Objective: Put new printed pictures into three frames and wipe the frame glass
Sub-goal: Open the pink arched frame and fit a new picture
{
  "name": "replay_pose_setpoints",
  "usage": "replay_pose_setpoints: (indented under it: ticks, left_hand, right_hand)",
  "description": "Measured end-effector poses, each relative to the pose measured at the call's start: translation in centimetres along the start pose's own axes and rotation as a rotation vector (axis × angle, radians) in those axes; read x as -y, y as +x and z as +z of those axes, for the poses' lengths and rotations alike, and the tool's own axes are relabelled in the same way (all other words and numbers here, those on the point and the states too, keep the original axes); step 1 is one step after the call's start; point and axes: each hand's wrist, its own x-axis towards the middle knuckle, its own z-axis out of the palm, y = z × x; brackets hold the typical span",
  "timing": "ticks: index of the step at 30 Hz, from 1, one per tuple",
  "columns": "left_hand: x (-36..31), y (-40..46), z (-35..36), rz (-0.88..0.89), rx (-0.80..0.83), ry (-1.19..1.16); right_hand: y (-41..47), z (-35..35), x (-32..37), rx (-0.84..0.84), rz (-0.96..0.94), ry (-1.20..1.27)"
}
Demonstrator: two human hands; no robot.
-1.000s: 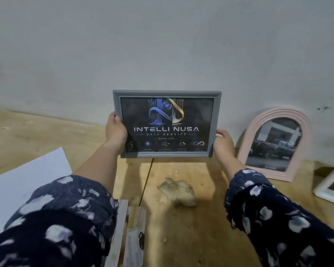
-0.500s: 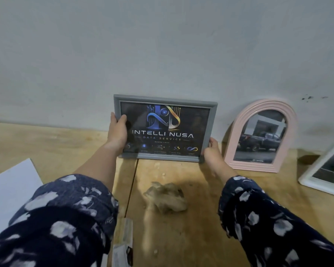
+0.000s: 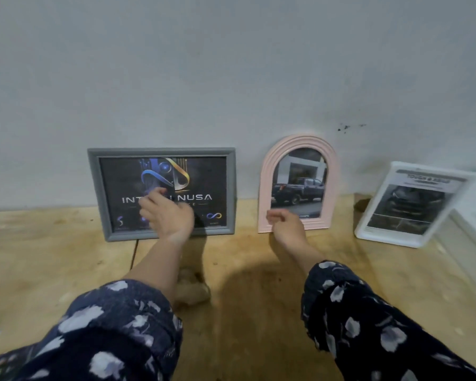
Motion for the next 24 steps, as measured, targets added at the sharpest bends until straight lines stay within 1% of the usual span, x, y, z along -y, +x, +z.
replay_pose_setpoints:
  ticks: [4, 6, 8, 10, 13, 15, 17, 21, 24]
  left_hand:
    - [-5.9, -3.3, 3.9, 0.213, 0.11, -0.087]
    - [-8.1, -4.4, 5.7, 0.26, 0.208, -0.174]
    - [-10.6, -5.9, 7.4, 0.22, 0.313, -0.261]
    - [-12.3, -7.0, 8.5, 0.188, 0.378, -0.286]
    - [-14.0, -8.1, 10.0, 0.178, 0.388, -0.279]
    - [-14.4, -8.6, 10.7, 0.148, 0.372, -0.286]
    - [-14.2, -9.2, 11.3, 0.124, 0.347, -0.306]
    - [-13.9, -10.2, 11.3, 0.03, 0.329, -0.38]
    - [-13.9, -10.5, 9.8, -0.059, 0.319, -0.47]
  right_hand:
    - [2.4, -6.6, -1.8, -0.31, -0.033, -0.019]
    - [3.8, -9.3, -2.3, -0.38, -0.026, -0.019]
    - [5.5, -11.7, -2.6, -0.34, -0.003, -0.024]
    - [6.8, -13.0, -2.6, -0.233, 0.013, -0.009]
    - [8.0, -13.8, -3.0, -0.044, 0.017, 0.049]
    - [8.5, -14.0, -3.5, 0.028, 0.008, 0.059]
    - [9.1, -14.4, -4.1, 0.055, -0.011, 0.059]
    - [9.2, -15.6, -3.8, 0.002, -0.085, 0.075]
    - [8.4, -16.4, -2.4, -0.014, -0.204, 0.079]
